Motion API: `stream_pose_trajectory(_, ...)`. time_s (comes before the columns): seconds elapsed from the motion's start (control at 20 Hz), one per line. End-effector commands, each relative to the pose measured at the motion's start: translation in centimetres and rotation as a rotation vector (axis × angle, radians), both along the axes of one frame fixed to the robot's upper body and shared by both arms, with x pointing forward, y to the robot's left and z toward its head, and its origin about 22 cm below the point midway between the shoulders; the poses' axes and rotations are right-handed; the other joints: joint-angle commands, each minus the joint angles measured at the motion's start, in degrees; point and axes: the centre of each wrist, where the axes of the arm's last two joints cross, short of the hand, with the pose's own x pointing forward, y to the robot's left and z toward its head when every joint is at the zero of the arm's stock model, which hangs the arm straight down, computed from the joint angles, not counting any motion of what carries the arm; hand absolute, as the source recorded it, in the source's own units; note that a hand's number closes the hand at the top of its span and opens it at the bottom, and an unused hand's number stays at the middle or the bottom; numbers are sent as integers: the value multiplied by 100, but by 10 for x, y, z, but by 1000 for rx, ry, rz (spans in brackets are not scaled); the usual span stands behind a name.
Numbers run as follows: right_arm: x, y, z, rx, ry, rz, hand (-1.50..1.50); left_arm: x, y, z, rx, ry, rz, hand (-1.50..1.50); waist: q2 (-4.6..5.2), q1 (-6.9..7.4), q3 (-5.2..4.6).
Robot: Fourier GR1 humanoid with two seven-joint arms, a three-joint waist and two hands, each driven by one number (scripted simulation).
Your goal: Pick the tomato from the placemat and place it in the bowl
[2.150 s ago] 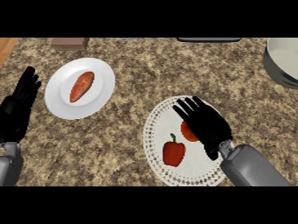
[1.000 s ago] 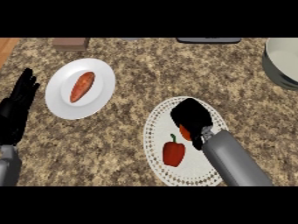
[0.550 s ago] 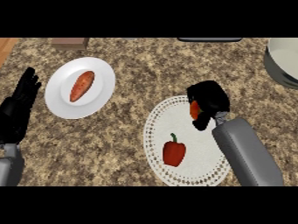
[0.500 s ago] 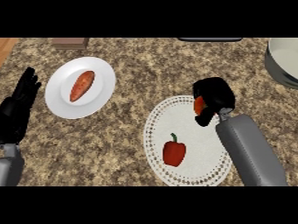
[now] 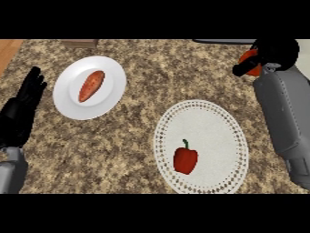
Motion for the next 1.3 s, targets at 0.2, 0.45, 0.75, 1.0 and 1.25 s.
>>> stream_pose_trajectory(0.2, 23, -11, 104, -34, -374, -250, 150, -2, -17, 1, 0, 5, -16, 0, -23, 28, 5)
stream_pose_trajectory(0.45, 28, -34, 111, -20, -423, -298, 150, -5, 5, -7, 5, 13, 23, 0, -56, -124, 1)
stream_pose_trajectory(0.75, 28, -87, 101, 49, -448, -302, 150, -2, 4, -2, -9, 18, 26, 0, -37, -107, 5)
stream_pose_trajectory(1.0, 18, -134, 72, 92, -471, -325, 150, -7, 0, 0, 5, 4, 23, 0, -22, -59, 10)
stream_pose_trajectory(1.25, 1, -180, 50, 91, -498, -341, 150, 2, -9, 6, 8, -8, -7, 0, 24, 2, 19)
